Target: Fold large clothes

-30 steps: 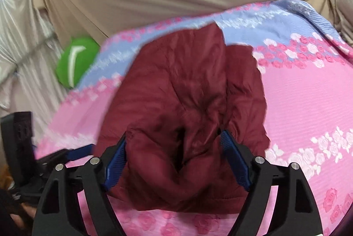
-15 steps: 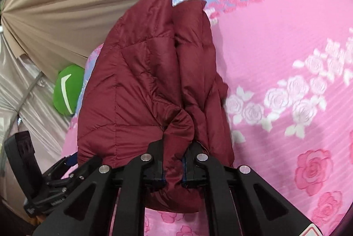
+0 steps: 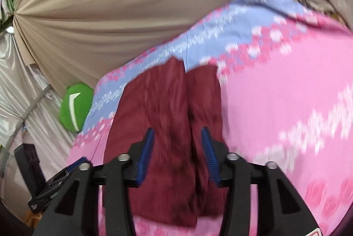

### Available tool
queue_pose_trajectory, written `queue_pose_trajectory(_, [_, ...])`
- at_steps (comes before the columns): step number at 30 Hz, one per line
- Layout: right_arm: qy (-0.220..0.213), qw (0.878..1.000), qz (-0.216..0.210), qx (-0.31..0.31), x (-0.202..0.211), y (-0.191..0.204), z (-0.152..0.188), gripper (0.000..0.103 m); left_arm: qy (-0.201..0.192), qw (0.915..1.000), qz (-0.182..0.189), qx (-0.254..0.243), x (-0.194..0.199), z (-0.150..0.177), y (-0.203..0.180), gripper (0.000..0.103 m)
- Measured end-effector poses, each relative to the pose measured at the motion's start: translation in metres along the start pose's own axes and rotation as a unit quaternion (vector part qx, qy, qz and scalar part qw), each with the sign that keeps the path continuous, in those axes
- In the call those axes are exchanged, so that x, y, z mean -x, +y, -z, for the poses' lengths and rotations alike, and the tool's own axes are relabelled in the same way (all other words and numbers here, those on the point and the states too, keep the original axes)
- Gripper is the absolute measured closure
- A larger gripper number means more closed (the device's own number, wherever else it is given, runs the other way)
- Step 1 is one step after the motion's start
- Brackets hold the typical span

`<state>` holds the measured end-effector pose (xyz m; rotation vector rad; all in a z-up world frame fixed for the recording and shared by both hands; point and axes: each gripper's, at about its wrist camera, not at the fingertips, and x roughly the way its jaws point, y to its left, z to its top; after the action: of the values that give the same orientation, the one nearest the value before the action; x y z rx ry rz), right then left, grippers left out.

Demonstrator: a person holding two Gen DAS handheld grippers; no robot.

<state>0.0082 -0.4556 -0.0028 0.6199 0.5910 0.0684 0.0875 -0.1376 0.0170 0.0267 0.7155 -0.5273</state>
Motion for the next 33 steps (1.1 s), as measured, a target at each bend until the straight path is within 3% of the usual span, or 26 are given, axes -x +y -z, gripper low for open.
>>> queue_pose_trajectory(5, [0.04, 0.998, 0.025, 0.029, -0.06, 0.016, -0.039, 0.045, 0.009, 0.9998, 0.003, 0.015, -0.021, -0.013, -0.003, 0.025])
queue_pose_trajectory(6, [0.056, 0.997, 0.038, 0.039, -0.076, 0.02, -0.043, 0.05, 0.011, 0.9998, 0.005, 0.015, -0.025, -0.014, -0.004, 0.025])
queue_pose_trajectory(7, [0.068, 0.995, 0.05, 0.053, -0.089, 0.024, -0.046, 0.061, 0.016, 0.9997, 0.004, 0.016, -0.03, -0.015, -0.004, 0.025])
queue_pose_trajectory(8, [0.074, 0.994, 0.053, 0.065, -0.095, 0.029, -0.047, 0.095, 0.022, 0.9996, 0.006, 0.014, -0.036, -0.016, -0.006, 0.025])
queue_pose_trajectory(9, [0.07, 0.994, 0.05, 0.073, -0.096, 0.032, -0.049, 0.097, 0.025, 0.9996, 0.005, 0.011, -0.04, -0.016, -0.007, 0.025])
queue_pose_trajectory(12, [0.007, 0.997, 0.025, 0.075, -0.072, 0.038, -0.054, 0.1, 0.038, 0.9992, -0.003, 0.006, -0.055, -0.013, -0.008, 0.025])
queue_pose_trajectory(14, [-0.006, 0.997, 0.04, 0.067, -0.07, 0.03, -0.051, 0.1, 0.045, 0.9989, -0.004, 0.007, -0.064, -0.009, -0.006, 0.023])
queue_pose_trajectory(16, [0.031, 0.996, 0.074, 0.049, -0.097, 0.008, -0.041, 0.1, 0.048, 0.9988, -0.009, 0.002, -0.072, -0.007, -0.007, 0.018])
queue_pose_trajectory(18, [0.073, 0.994, 0.082, 0.03, -0.126, -0.011, -0.026, 0.1, 0.047, 0.9989, -0.008, -0.004, -0.076, -0.006, -0.008, 0.013])
queue_pose_trajectory(21, [0.08, 0.993, 0.089, 0.025, -0.131, -0.014, -0.022, 0.1, 0.043, 0.9986, -0.024, -0.018, -0.081, -0.004, -0.013, 0.012])
queue_pose_trajectory(24, [0.053, 0.992, 0.113, 0.033, -0.104, 0.0, -0.028, 0.093, 0.047, 0.9984, -0.026, -0.016, -0.081, -0.003, -0.009, 0.012])
queue_pose_trajectory(28, [0.003, 0.995, 0.083, 0.052, -0.047, 0.024, -0.014, 0.09, 0.051, 0.9986, -0.013, -0.002, -0.071, -0.005, -0.004, 0.014])
queue_pose_trajectory(33, [0.018, 0.992, 0.079, 0.092, -0.018, 0.044, 0.029, 0.09, 0.05, 0.9986, -0.013, -0.011, -0.064, 0.0, -0.011, 0.014])
